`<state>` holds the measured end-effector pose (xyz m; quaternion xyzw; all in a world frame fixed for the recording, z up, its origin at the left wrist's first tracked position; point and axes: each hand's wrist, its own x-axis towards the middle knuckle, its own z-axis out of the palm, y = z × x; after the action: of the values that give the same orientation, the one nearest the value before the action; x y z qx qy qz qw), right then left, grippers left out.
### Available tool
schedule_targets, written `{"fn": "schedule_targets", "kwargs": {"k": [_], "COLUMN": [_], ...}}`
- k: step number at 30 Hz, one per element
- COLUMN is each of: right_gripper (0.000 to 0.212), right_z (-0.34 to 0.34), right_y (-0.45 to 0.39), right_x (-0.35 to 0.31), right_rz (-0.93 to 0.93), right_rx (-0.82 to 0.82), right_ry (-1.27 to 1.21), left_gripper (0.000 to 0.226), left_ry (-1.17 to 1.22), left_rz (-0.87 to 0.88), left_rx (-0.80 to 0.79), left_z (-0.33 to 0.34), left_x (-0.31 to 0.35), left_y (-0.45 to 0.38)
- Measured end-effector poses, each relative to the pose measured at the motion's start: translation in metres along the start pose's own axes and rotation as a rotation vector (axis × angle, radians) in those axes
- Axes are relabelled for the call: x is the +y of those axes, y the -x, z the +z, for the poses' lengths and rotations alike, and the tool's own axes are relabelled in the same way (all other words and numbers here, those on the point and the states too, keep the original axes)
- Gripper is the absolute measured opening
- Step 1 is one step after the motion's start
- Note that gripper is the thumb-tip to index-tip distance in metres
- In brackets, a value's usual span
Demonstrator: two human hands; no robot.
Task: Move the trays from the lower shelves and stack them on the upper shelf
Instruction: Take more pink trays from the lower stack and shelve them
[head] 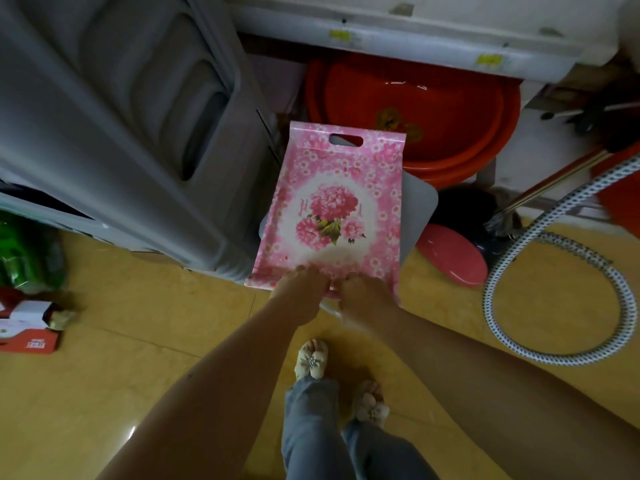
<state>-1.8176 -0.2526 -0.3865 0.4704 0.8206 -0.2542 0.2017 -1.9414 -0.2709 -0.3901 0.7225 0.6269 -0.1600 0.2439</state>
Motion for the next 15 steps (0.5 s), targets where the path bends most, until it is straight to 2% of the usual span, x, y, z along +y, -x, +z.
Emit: {"fn": "schedule_targets", "kwargs": {"k": [4, 9, 12, 15], "right_gripper": [0.032, 0.038, 0.038, 0.042], "right_z": [-0.044, -0.108, -0.146, -0.185], "right_y": [0.02, 0.037, 0.044, 0.061], "right_x": [-0.004, -0.006, -0.006, -0.005], "right_rz": [-0.042, -0.003, 0.026, 0.025], "right_rx": [0.013, 0.203, 0.292, 0.274], "right_ry": [-0.013, 0.018, -0.061, -0.021], "left_gripper": [0.029, 0.035, 0.041, 0.05], "left_ry": [-0.031, -0.141, -0.155, -0.202], "left_rz": [-0.029, -0.046, -0.044, -0.023], "left_rx": [0.078, 0.258, 0.39, 0.375], "left_z": [-0.038, -0.108, -0.15, -0.186], "left_x": [0.007, 0.018, 0.021, 0.025], "left_y": [0.013, 0.023, 0.024, 0.032]}}
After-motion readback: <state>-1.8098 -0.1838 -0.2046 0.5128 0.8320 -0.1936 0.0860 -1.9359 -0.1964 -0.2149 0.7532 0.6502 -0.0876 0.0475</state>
